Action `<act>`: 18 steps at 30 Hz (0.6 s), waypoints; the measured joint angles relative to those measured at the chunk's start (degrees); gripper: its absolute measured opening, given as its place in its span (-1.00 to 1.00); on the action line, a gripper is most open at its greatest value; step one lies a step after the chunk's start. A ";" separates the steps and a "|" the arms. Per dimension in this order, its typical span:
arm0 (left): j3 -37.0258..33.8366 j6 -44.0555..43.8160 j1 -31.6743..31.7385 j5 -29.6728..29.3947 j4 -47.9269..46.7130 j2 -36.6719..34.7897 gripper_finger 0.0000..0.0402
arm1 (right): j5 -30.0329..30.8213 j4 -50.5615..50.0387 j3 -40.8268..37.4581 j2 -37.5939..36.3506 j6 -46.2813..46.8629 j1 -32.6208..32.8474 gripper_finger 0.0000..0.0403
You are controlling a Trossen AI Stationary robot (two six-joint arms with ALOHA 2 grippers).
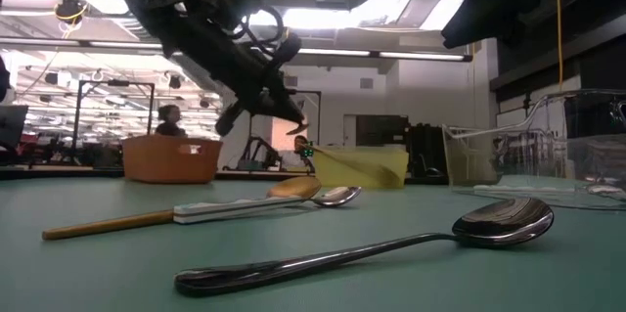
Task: Sort silverware by color (type)
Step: Put the black spoon into the orange bin
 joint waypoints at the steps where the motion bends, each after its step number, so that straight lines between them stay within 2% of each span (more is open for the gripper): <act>1: 0.00 1.37 0.91 0.01 1.16 0.00 -1.00 | 0.02 0.00 0.00 0.00 -0.02 0.00 -0.56; 8: 0.00 9.38 7.83 -0.03 6.01 -0.02 -1.00 | 0.02 0.04 0.00 -0.02 -0.01 0.00 -0.56; 13: 0.00 12.06 12.63 -0.99 8.42 -0.25 -1.00 | 0.02 0.06 0.00 -0.02 0.00 0.00 -0.56; 18: 0.00 14.75 17.95 -1.53 7.99 -3.86 -1.00 | 0.02 0.07 0.00 0.00 0.00 0.00 -0.56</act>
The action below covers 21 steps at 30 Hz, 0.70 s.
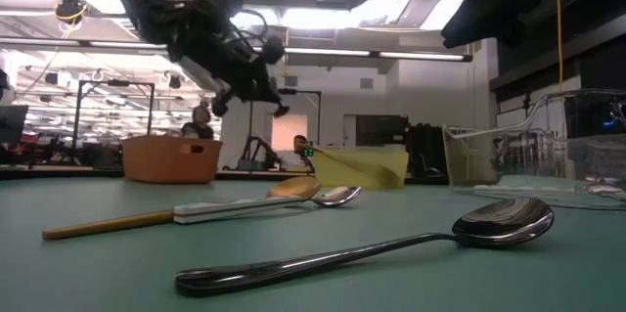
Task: Sort silverware by color (type)
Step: Put the black spoon into the orange bin
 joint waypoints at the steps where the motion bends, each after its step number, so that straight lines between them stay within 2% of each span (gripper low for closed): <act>1: 0.00 0.80 1.06 -0.17 -0.06 -1.06 -1.00 | 0.00 0.00 0.00 -0.01 0.01 0.00 -0.56; 7: 0.07 4.19 7.21 -1.14 -4.14 -10.07 -1.00 | 0.00 0.00 0.00 0.00 0.02 0.00 -0.56; 16: 0.07 7.20 13.35 -5.94 -22.74 -24.73 -1.00 | 0.51 0.04 0.00 0.00 0.02 0.00 -0.56; 21: 0.07 7.38 14.44 -8.73 -31.58 -29.22 -1.00 | 2.11 0.07 0.00 0.00 0.04 -0.01 -0.56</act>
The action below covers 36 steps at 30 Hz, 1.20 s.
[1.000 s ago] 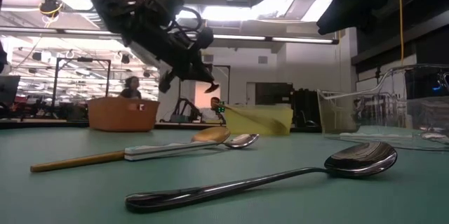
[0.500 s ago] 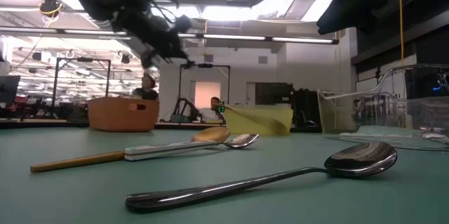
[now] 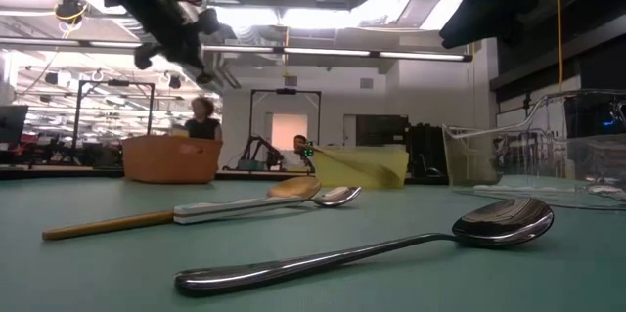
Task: Sort silverware by color (type)
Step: Put the black spoon into the orange bin
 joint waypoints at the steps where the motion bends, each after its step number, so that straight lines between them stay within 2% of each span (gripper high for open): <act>1: 0.00 0.00 0.10 -0.73 -1.52 -0.45 -1.00 | 0.01 0.00 0.00 -0.02 -0.01 0.00 -0.56; 10: -0.01 -0.03 0.10 -5.69 -13.40 0.71 -1.00 | 0.01 0.00 0.00 -0.01 0.00 0.00 -0.56; 15: -1.89 -0.63 0.10 -5.69 -12.98 2.15 -1.00 | 0.01 0.02 0.00 0.00 0.00 0.01 -0.56; 24: -10.11 -3.82 0.10 -5.71 -8.66 2.81 -1.00 | 0.01 0.02 0.00 0.00 -0.02 0.01 -0.56; 36: -18.31 -19.00 0.10 -5.35 -1.44 2.81 -1.00 | 0.03 0.02 0.00 0.00 -0.02 0.01 -0.56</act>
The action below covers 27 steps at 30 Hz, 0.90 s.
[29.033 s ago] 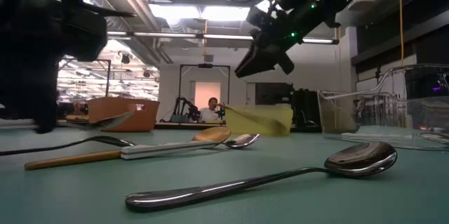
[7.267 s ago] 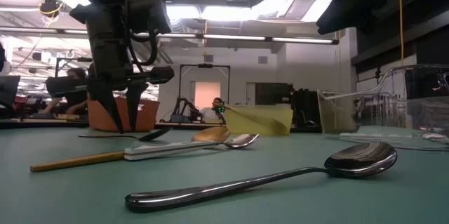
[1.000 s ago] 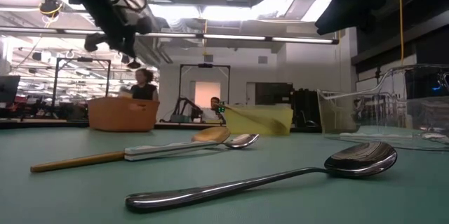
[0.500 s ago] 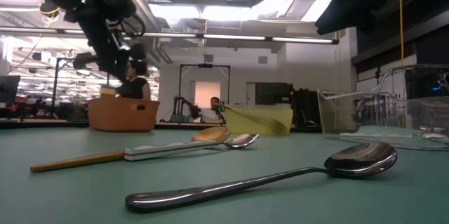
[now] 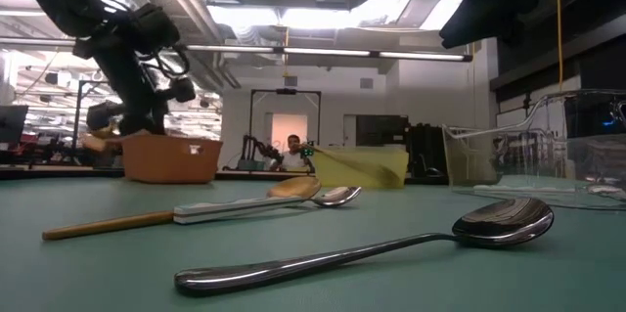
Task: Sort silverware by color (type)
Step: Put the black spoon into the orange bin
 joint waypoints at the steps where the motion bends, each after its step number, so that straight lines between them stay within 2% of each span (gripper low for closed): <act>1: -0.40 -1.25 0.00 -0.04 0.23 0.00 -1.00 | 0.00 0.00 0.00 0.00 -0.01 0.00 -0.56; 11: -4.23 -11.05 0.00 -0.59 2.14 0.00 -0.99 | 0.02 0.04 0.00 0.00 -1.64 0.00 -0.56; 20: -5.34 -11.43 0.00 -0.56 2.77 0.00 -0.85 | 0.02 0.04 0.00 -0.01 -1.66 0.00 -0.56; 27: -5.36 -11.41 0.00 -0.55 3.15 0.00 -0.82 | 0.02 0.04 0.00 0.00 -1.66 0.00 -0.56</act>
